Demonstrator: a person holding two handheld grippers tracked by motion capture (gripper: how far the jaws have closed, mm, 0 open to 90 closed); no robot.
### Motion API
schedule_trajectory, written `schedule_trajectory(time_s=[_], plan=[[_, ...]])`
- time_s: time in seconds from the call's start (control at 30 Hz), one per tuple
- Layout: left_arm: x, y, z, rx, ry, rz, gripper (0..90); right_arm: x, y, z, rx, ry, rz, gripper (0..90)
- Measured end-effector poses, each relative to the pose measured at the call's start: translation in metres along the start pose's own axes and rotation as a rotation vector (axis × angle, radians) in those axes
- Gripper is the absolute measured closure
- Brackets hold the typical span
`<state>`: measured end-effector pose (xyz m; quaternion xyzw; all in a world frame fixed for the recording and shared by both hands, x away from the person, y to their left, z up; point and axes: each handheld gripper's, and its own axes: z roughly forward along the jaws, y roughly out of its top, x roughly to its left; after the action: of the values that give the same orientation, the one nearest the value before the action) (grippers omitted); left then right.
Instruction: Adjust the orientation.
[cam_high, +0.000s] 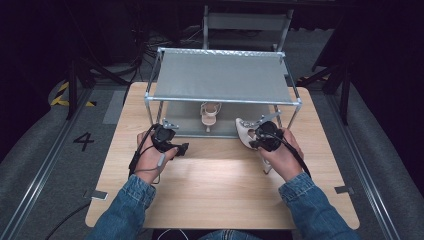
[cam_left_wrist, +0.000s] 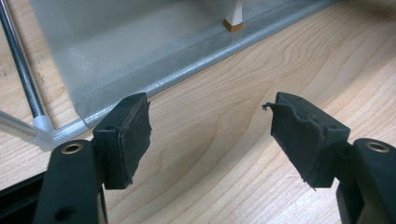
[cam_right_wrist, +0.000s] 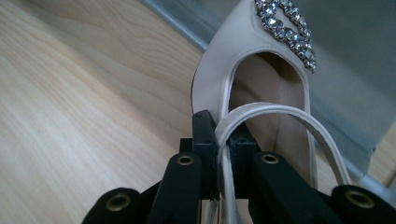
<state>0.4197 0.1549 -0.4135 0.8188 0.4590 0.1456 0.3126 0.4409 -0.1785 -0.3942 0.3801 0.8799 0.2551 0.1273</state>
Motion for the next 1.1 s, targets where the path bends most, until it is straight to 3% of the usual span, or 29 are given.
schedule_trajectory(time_s=[0.27,0.43,0.57,0.63,0.7,0.77,0.9,0.93,1.1], plan=[[0.0,0.002,0.0,0.0,-0.001,0.009,29.2,-0.001,0.019,0.02,0.005,-0.026,-0.014,85.4],[0.0,0.001,0.0,-0.003,-0.006,0.006,29.2,-0.003,0.028,0.035,-0.005,-0.076,-0.039,85.3],[0.001,0.001,0.0,0.0,-0.008,0.009,29.2,-0.002,0.031,0.041,-0.001,-0.063,-0.027,84.7],[0.001,0.001,0.0,0.0,-0.008,0.009,29.2,-0.002,0.032,0.045,0.0,-0.035,-0.019,82.2],[0.001,0.001,0.0,-0.001,-0.008,0.008,29.2,-0.002,0.032,0.045,-0.008,-0.024,-0.017,79.4],[0.001,0.001,0.0,0.002,-0.014,0.01,29.2,-0.001,0.032,0.044,-0.029,0.001,-0.011,69.1],[0.001,0.002,0.002,0.003,-0.018,0.01,29.2,0.0,0.029,0.035,-0.07,0.001,-0.008,60.6],[0.002,0.003,0.004,0.009,-0.019,0.022,29.1,0.0,0.025,0.025,-0.104,0.008,0.012,55.8],[0.002,0.005,0.006,0.013,-0.026,0.02,28.9,0.001,0.015,0.002,-0.163,0.017,0.034,53.2]])
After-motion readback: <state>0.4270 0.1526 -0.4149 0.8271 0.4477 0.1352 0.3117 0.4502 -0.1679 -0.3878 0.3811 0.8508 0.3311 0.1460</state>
